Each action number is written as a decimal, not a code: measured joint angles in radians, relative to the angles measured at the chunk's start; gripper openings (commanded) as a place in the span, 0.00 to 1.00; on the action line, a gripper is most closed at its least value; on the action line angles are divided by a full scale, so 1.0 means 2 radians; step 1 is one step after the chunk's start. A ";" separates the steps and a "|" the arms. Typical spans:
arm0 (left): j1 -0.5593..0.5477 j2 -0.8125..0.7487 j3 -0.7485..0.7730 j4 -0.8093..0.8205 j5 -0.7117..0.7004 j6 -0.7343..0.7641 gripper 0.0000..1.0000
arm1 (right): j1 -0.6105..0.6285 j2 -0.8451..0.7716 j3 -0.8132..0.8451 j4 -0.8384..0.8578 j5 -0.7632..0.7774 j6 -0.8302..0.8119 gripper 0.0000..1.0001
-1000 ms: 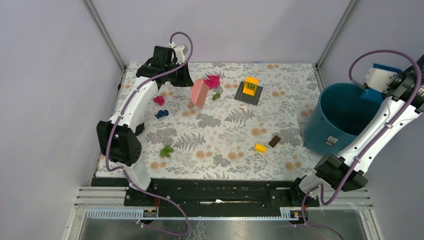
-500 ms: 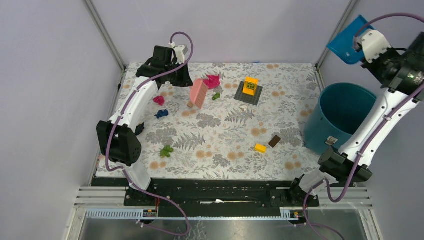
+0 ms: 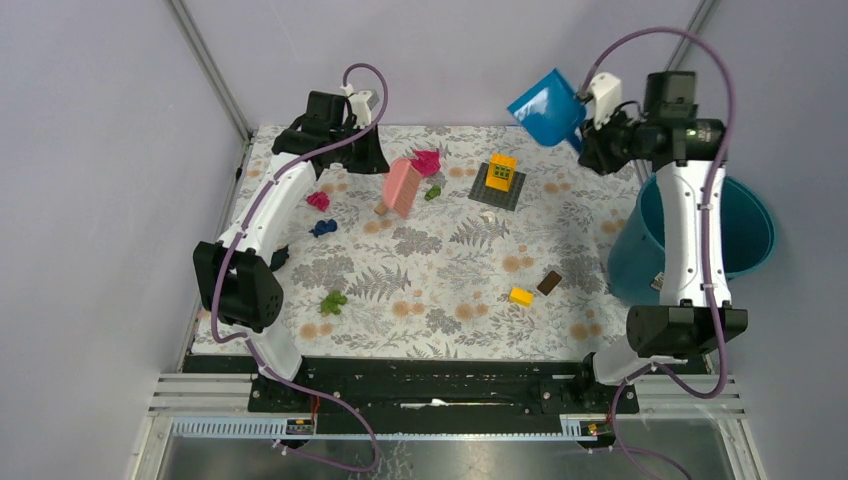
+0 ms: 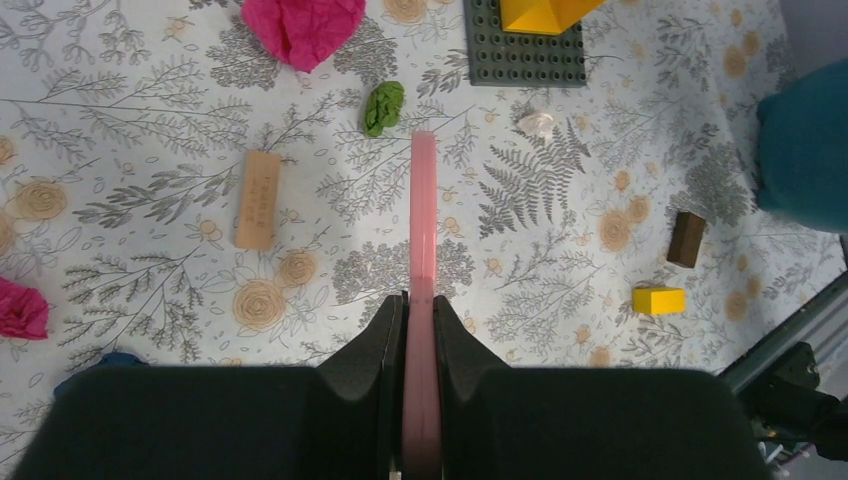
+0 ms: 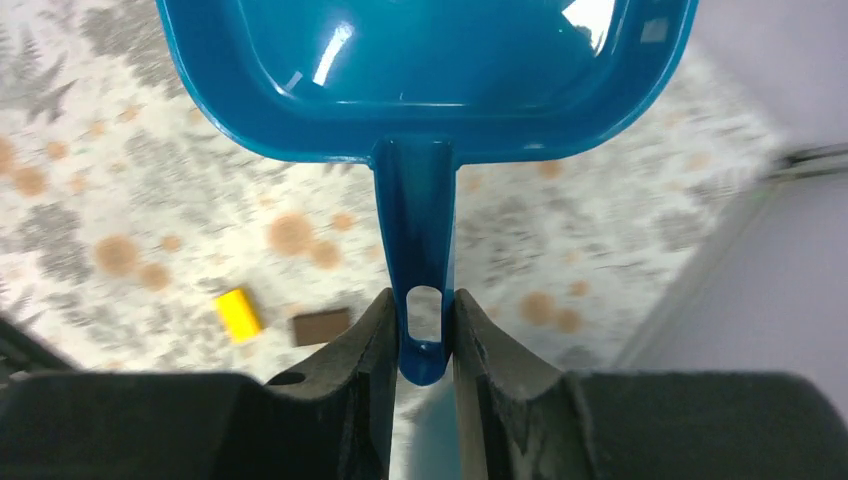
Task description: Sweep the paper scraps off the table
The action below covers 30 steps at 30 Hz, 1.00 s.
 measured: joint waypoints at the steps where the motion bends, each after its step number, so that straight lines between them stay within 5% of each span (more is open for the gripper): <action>1: -0.001 0.000 0.001 -0.001 0.003 0.000 0.00 | 0.007 -0.004 -0.025 0.006 -0.002 0.012 0.00; 10: -0.066 0.029 0.059 0.012 0.025 -0.015 0.00 | 0.072 -0.081 -0.280 0.023 0.034 0.076 0.00; 21: -0.154 0.179 0.168 0.051 0.010 -0.099 0.00 | 0.071 -0.130 -0.329 0.047 0.174 0.125 0.00; 30: -0.160 0.233 0.174 0.070 -0.027 -0.189 0.00 | 0.071 -0.134 -0.330 0.021 0.187 0.137 0.00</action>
